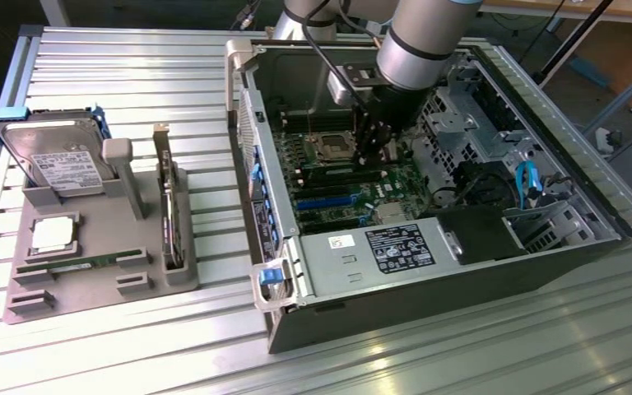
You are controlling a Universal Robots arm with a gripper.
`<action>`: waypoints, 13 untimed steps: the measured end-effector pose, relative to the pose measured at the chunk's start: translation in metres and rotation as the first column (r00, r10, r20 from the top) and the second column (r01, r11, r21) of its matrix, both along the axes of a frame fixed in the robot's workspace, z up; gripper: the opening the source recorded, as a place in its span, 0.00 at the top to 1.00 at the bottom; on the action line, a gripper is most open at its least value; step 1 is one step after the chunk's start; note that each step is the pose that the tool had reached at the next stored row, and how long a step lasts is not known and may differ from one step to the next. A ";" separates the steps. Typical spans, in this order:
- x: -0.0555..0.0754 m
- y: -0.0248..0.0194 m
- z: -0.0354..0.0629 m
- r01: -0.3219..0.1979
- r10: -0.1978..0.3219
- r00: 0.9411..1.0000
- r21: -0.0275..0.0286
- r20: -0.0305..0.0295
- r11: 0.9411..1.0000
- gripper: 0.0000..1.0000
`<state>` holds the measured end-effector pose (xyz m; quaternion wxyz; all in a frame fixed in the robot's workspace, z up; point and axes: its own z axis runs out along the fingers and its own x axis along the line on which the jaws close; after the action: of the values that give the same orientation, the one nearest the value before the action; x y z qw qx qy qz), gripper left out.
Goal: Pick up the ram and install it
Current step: 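Insert the ram into the slot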
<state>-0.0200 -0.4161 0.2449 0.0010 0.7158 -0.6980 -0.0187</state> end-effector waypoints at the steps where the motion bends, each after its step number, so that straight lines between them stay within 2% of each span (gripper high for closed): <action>1: 0.000 0.0003 0.0000 0.000 0.000 1.000 0.000 0.000 1.000 0.87; 13: -0.003 0.0009 -0.0053 0.003 -0.003 1.000 -0.001 0.000 1.000 0.87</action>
<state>-0.0229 -0.4153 0.2396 0.0013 0.7149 -0.6990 -0.0184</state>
